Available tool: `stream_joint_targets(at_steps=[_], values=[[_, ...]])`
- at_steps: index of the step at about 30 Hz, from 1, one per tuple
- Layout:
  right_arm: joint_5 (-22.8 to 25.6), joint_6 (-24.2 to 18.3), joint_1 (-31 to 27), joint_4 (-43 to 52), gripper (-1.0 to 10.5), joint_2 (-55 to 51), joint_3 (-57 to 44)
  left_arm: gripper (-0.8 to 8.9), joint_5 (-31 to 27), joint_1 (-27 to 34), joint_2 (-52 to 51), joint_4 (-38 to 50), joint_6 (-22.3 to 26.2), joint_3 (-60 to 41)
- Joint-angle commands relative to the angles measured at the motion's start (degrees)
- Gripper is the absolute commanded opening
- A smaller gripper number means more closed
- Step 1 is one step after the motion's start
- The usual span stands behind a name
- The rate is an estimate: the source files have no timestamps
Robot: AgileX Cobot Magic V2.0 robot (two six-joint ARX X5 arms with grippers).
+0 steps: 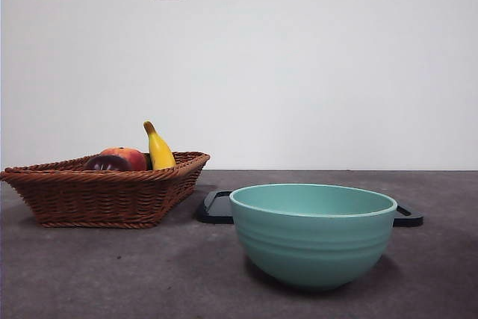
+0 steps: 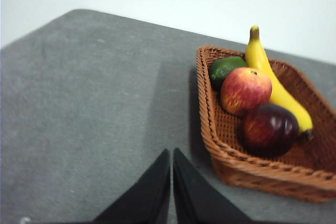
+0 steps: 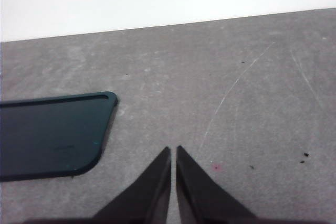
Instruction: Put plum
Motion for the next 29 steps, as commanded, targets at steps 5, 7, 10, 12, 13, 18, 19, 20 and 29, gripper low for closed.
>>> stream_joint_targets(at_steps=[5, 7, 10, 12, 13, 18, 19, 20, 29], values=[[-3.0, 5.9, -0.1, 0.3, 0.1, -0.2, 0.8, 0.08, -0.2, 0.2, -0.1, -0.6, -8.5, 1.4], [-3.0, 7.0, -0.1, 0.0, 0.1, -0.2, 1.8, 0.08, -0.1, 0.1, -0.1, -1.3, -9.0, 2.9], [-3.0, 7.4, -0.1, -0.2, 0.1, -0.1, 4.7, 0.09, 1.2, 0.2, 0.0, -3.1, -9.2, 5.7], [-3.0, 7.4, -0.1, -0.8, 0.1, -0.1, 6.8, 0.09, 2.1, 0.1, 0.2, -4.3, -9.2, 7.8], [-3.0, 7.4, -0.1, -1.3, 0.1, -0.1, 8.2, 0.09, 2.2, 0.2, 0.4, -5.2, -9.2, 9.0], [-3.0, 7.3, -0.1, -5.0, 0.1, 1.9, 16.0, 0.09, 2.3, 0.1, 3.3, -8.9, -8.9, 15.9], [-3.1, 7.2, -0.1, -6.0, 0.1, 2.7, 17.8, 0.09, 2.5, 0.1, 4.2, -9.5, -8.7, 17.5], [-3.4, 6.9, -0.1, -7.1, 0.1, 3.7, 19.7, 0.09, 3.3, 0.1, 5.4, -10.1, -8.3, 19.1], [-12.6, 0.3, -0.1, -19.5, 0.1, 16.8, 36.5, 0.09, 14.5, 0.1, 18.7, -21.1, 2.6, 34.4]])
